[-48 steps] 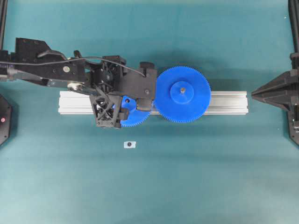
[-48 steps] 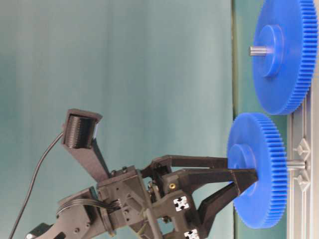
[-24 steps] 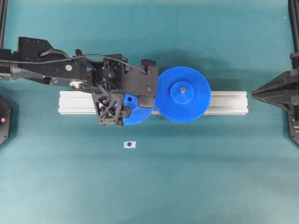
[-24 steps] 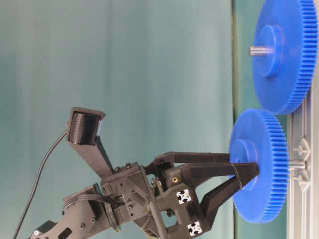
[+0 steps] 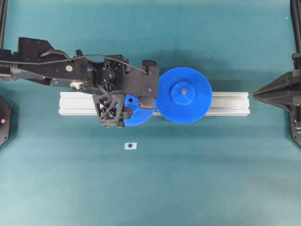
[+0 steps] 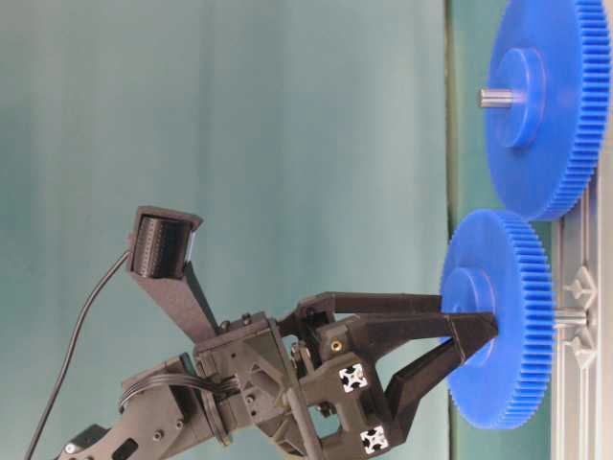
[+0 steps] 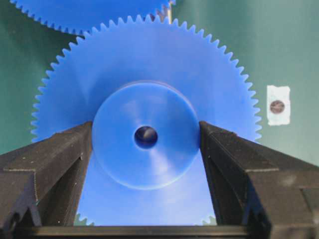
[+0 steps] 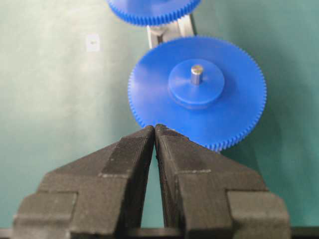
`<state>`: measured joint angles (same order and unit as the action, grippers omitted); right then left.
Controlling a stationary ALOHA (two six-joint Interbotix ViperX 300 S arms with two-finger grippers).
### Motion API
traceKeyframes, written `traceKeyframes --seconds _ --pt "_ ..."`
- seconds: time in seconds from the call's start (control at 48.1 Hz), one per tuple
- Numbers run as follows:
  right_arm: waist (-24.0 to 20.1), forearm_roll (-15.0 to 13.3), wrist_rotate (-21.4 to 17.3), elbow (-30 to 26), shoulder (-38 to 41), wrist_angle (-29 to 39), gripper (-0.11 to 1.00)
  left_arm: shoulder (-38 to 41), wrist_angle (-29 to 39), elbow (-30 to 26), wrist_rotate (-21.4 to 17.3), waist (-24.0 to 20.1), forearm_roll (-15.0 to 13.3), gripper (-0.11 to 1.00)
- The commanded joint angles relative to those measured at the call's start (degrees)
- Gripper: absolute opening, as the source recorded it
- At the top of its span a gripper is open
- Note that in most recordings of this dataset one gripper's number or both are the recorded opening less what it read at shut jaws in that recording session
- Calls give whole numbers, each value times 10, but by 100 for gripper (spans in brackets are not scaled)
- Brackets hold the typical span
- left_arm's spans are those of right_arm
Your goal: Insert the small gear onto the shaft.
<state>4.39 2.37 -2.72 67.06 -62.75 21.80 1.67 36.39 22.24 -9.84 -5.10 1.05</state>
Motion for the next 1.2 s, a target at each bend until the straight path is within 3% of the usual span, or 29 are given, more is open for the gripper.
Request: traceKeyframes --seconds 0.0,0.436,0.665,0.81,1.184 --pt "2 -1 -6 -5 4 -5 21 -9 -4 -11 0 -5 2 72" --pt "1 0 -6 -5 4 -4 21 -4 -4 -12 10 -4 2 72" --pt "2 1 -6 -5 4 -4 21 5 -4 -11 33 -4 2 72" --pt "2 1 -6 -6 3 -1 21 8 -5 -11 40 -4 1 84" --pt "2 1 -6 -6 -3 1 21 2 -5 -7 41 1 2 85"
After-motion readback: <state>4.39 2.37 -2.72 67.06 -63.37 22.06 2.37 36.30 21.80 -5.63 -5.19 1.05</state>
